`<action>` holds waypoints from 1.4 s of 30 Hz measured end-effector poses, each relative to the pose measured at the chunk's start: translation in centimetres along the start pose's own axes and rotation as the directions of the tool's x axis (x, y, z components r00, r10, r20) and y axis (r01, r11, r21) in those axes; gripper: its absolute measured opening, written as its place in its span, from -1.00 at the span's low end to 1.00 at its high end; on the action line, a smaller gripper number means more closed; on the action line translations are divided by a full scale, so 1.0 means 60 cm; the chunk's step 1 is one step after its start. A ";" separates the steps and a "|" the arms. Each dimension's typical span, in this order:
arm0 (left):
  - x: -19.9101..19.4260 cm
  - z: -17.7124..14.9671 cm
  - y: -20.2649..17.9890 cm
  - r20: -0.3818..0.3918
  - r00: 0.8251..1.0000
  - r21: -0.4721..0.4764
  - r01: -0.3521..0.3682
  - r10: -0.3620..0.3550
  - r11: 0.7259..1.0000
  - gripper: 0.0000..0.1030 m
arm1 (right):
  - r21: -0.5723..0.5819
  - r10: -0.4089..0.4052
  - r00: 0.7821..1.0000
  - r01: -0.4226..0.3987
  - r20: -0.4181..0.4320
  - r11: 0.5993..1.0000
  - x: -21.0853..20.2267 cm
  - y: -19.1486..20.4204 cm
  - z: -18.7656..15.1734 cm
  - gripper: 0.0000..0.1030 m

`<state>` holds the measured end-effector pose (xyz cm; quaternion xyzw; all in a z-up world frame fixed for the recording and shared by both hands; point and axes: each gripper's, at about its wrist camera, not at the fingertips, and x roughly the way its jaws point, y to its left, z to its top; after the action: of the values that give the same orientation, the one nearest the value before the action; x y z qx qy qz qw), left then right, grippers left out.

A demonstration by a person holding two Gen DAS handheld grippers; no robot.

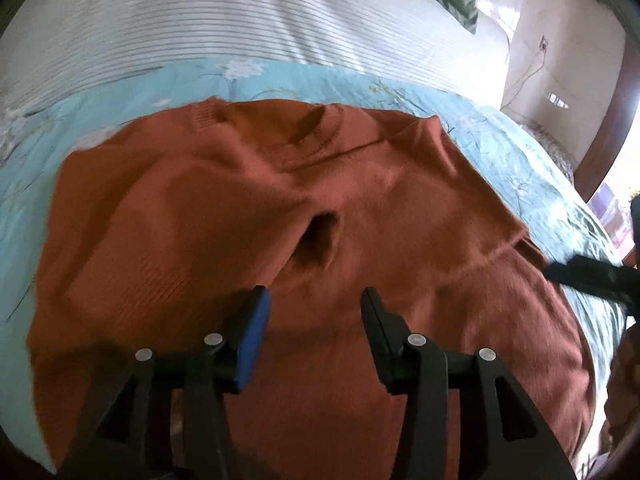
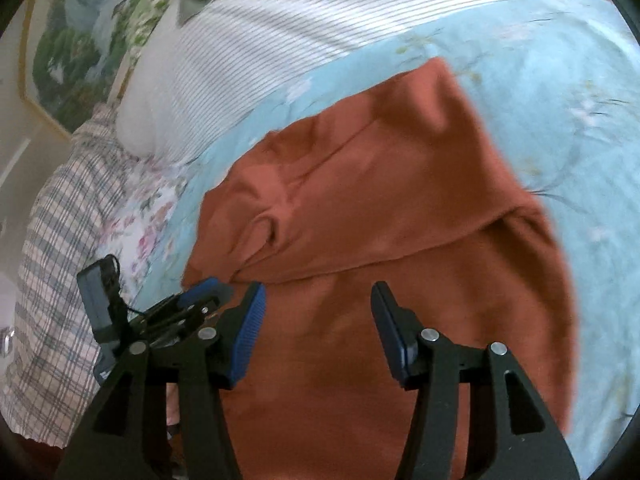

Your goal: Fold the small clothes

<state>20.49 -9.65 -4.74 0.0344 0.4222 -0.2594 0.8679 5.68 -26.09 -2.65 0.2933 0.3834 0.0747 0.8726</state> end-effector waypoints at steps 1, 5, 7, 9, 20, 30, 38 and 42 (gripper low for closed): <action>-0.015 -0.009 0.011 0.006 1.000 -0.009 -0.008 0.008 1.000 -0.07 | -0.010 0.013 1.000 -0.013 -0.014 1.000 0.013 0.011 -0.001 0.09; -0.070 -0.042 0.081 0.021 0.997 -0.090 -0.079 0.081 0.993 -0.07 | -0.038 0.075 0.994 -0.078 -0.078 0.996 0.074 0.057 -0.004 0.09; -0.093 -0.049 0.128 0.030 0.990 -0.142 -0.131 0.137 0.981 -0.10 | -0.041 0.113 0.988 -0.118 -0.105 0.992 0.107 0.082 -0.005 0.09; -0.106 -0.054 0.164 0.032 0.979 -0.169 -0.195 0.203 0.966 -0.10 | -0.034 0.153 0.979 -0.159 -0.135 0.987 0.141 0.103 -0.006 0.09; -0.091 -0.082 0.278 -0.042 0.942 -0.274 -0.330 0.332 0.903 -0.11 | 0.066 0.273 0.933 -0.265 -0.235 0.962 0.298 0.166 -0.015 -0.73; -0.082 -0.069 0.284 -0.042 0.939 -0.300 -0.339 0.342 0.892 -0.10 | 0.081 0.280 0.960 -0.281 0.025 0.956 0.147 0.133 0.027 -0.86; -0.078 -0.066 0.284 -0.039 0.935 -0.293 -0.348 0.353 0.890 -0.10 | 0.235 0.193 0.933 -0.270 0.304 0.934 0.020 0.027 0.079 -0.86; -0.077 -0.065 0.289 -0.037 0.935 -0.298 -0.347 0.352 0.889 -0.10 | 0.319 0.126 0.934 -0.239 0.336 0.917 0.011 -0.022 0.087 -0.86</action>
<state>23.65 8.33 -6.51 -0.0247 0.4358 -0.0323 0.8991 9.72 -29.29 -1.05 0.4886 0.2202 0.0396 0.8433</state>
